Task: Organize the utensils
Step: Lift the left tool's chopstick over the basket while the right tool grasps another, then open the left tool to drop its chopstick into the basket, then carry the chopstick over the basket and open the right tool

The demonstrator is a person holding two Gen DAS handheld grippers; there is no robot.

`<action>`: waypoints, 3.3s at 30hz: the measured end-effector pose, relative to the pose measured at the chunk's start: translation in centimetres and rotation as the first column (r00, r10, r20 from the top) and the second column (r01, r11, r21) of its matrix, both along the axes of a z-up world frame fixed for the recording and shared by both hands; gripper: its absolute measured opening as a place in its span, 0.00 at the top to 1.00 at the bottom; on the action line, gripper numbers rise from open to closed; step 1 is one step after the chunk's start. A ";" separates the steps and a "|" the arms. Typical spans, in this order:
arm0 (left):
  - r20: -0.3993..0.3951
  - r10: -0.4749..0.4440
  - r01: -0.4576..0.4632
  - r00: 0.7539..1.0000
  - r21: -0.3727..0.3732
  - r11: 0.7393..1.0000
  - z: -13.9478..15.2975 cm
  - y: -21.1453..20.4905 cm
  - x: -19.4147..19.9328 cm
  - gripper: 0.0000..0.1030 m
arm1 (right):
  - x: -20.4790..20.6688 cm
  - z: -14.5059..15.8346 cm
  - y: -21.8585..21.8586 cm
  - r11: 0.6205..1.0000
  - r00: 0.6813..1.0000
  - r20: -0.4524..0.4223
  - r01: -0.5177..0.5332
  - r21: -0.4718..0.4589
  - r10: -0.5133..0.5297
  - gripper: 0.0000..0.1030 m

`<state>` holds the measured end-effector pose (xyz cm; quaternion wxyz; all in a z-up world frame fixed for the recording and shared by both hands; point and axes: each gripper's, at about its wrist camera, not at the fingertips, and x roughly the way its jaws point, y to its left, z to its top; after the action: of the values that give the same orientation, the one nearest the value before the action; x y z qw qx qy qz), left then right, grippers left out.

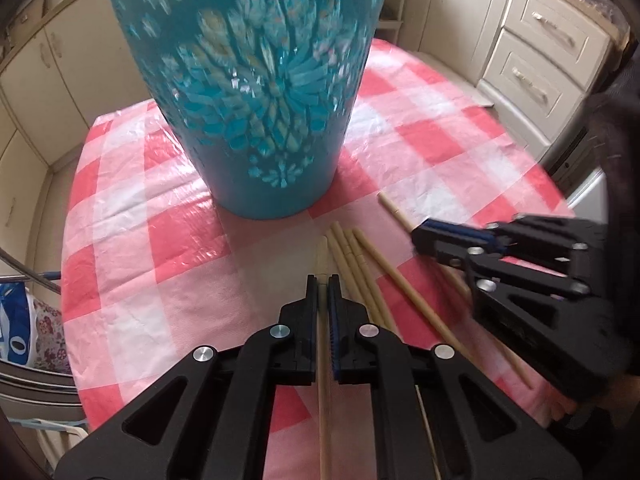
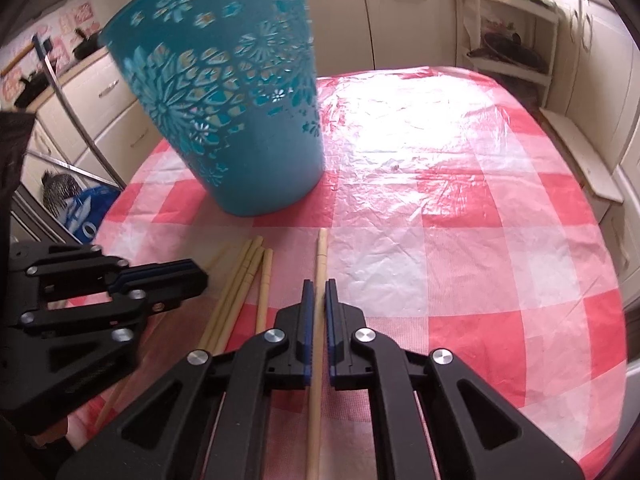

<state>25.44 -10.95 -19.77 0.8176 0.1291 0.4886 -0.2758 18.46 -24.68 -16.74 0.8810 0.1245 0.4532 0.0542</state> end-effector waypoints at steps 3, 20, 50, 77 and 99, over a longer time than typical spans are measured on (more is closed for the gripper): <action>0.027 -0.026 0.028 0.999 -0.072 0.997 3.0 1.0 -0.6 0.95 | 0.1 -0.1 -0.5 0.999 1.000 -0.008 0.016 0.048 -0.015 0.94; 0.383 0.376 -0.088 0.843 -0.592 0.801 21.8 3.8 5.8 0.95 | 0.0 -0.2 -0.9 0.995 0.999 -0.006 0.036 0.094 -0.036 0.94; 0.280 0.563 -0.452 0.777 -0.374 0.810 13.0 7.2 4.0 0.29 | 0.0 0.1 0.9 0.999 1.000 0.016 -0.009 -0.045 0.010 0.94; 0.277 0.553 -0.476 0.785 -0.300 0.826 11.3 8.6 1.4 0.19 | -3.6 5.7 -3.4 0.878 0.949 0.313 -0.117 0.465 -0.039 0.94; 0.188 0.618 -0.539 0.763 -0.342 0.770 10.8 11.1 2.4 0.18 | 0.4 22.0 -3.7 0.905 0.839 0.544 -0.208 0.370 -0.030 0.95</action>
<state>27.89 0.15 -8.97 0.9346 -0.1021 0.3374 -0.0485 18.89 -28.40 5.21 0.9217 0.2665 0.1717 0.2236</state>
